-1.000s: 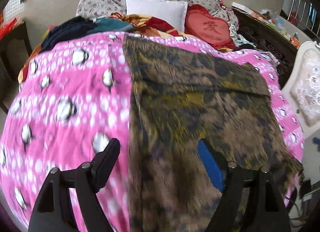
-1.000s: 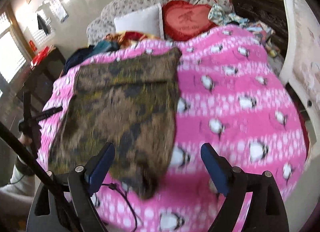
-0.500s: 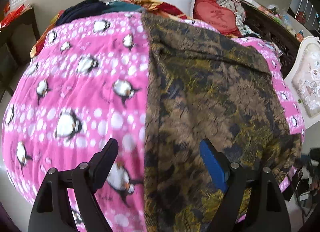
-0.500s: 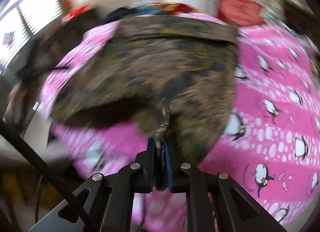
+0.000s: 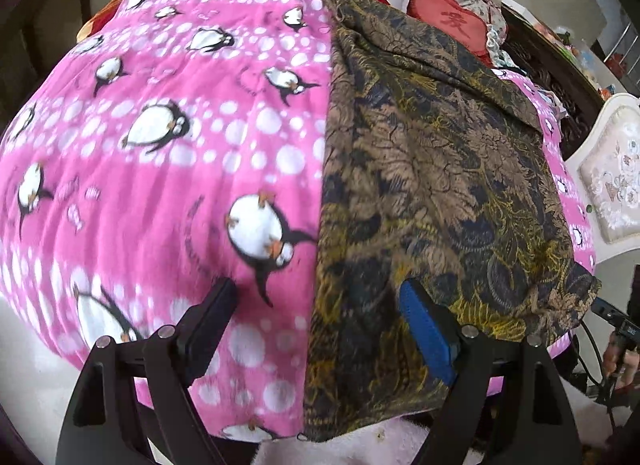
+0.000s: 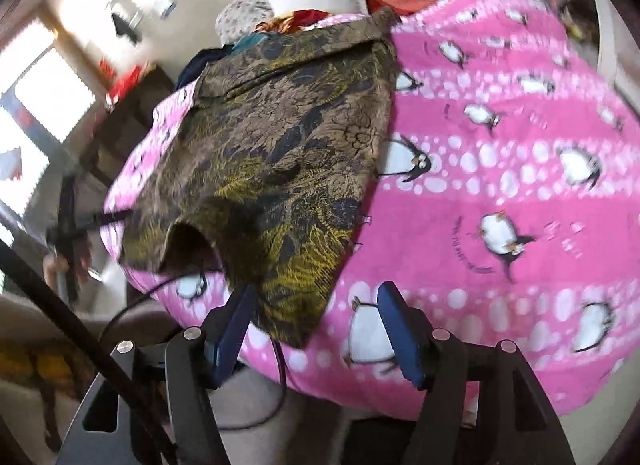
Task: Fold small clothes
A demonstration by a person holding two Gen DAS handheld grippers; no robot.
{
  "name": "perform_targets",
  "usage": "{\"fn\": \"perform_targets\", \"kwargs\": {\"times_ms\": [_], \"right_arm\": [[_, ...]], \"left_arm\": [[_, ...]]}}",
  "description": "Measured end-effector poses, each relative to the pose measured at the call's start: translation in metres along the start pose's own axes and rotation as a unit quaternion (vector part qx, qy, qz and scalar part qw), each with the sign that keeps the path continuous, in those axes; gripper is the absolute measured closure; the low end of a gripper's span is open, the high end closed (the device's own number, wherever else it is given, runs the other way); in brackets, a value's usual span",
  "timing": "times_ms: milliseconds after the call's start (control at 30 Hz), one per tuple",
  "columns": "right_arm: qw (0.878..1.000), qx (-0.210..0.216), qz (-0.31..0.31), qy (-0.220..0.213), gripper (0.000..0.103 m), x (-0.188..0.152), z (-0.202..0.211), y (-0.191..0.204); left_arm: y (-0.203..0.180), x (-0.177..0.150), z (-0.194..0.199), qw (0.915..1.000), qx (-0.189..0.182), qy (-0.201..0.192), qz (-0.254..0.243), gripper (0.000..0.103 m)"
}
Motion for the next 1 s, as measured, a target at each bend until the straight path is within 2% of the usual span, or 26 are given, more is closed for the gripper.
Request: {"fn": "perform_targets", "kwargs": {"times_ms": [100, 200, 300, 333, 433, 600, 667, 833, 900, 933, 967, 1000], "right_arm": [[1.000, 0.012, -0.012, 0.022, 0.036, -0.006, -0.019, 0.001], [1.000, 0.008, 0.001, 0.014, 0.036, -0.008, -0.020, 0.009], [0.999, 0.034, -0.006, 0.002, 0.043, -0.006, -0.014, 0.013], [0.999, 0.040, -0.003, 0.004, 0.043, -0.006, -0.014, 0.015], [0.999, 0.035, 0.004, 0.011, 0.043, -0.009, -0.019, 0.016], [0.999, 0.051, 0.002, 0.006, 0.043, -0.007, -0.026, 0.022], [0.998, 0.059, -0.007, 0.006, 0.042, -0.007, -0.026, 0.020], [0.996, 0.082, -0.020, 0.014, 0.042, -0.011, -0.024, 0.018], [0.995, 0.093, -0.021, 0.009, 0.043, -0.012, -0.025, 0.021], [0.995, 0.097, -0.020, 0.008, 0.051, -0.012, -0.026, 0.022], [0.995, 0.098, -0.017, 0.008, 0.066, -0.013, -0.029, 0.024], [0.996, 0.087, -0.010, 0.006, 0.071, -0.013, -0.033, 0.024]], "left_arm": [[-0.001, -0.005, 0.008, 1.0000, -0.006, -0.004, 0.002, 0.020], [0.001, -0.010, 0.010, 0.9999, -0.011, -0.001, 0.012, 0.020], [0.000, -0.016, 0.007, 1.0000, -0.007, 0.004, 0.005, 0.019], [-0.001, -0.018, 0.006, 1.0000, -0.004, 0.004, -0.001, 0.017], [-0.008, -0.027, -0.002, 0.9995, -0.018, 0.024, -0.007, 0.000], [-0.019, -0.044, -0.012, 0.9974, 0.006, 0.060, -0.040, 0.000], [-0.021, -0.045, -0.013, 0.9970, 0.011, 0.061, -0.046, 0.000], [-0.018, -0.039, -0.012, 0.9980, 0.006, 0.062, -0.007, 0.000], [-0.019, -0.039, -0.011, 0.9978, 0.011, 0.065, -0.010, 0.000], [-0.020, -0.039, -0.011, 0.9977, 0.019, 0.064, -0.016, 0.001], [-0.021, -0.041, -0.011, 0.9973, 0.036, 0.059, -0.024, 0.009], [-0.021, -0.041, -0.011, 0.9966, 0.051, 0.058, -0.030, 0.022]]}}
Point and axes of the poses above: each gripper's, at about its wrist camera, not at the fingertips, and z roughly against the way its jaws point, y to its left, x to its top, the point moved 9 cm from there along -z, roughly the way its jaws point, and after that the axes turned 3 degrees about -y, right-handed, at the moved point
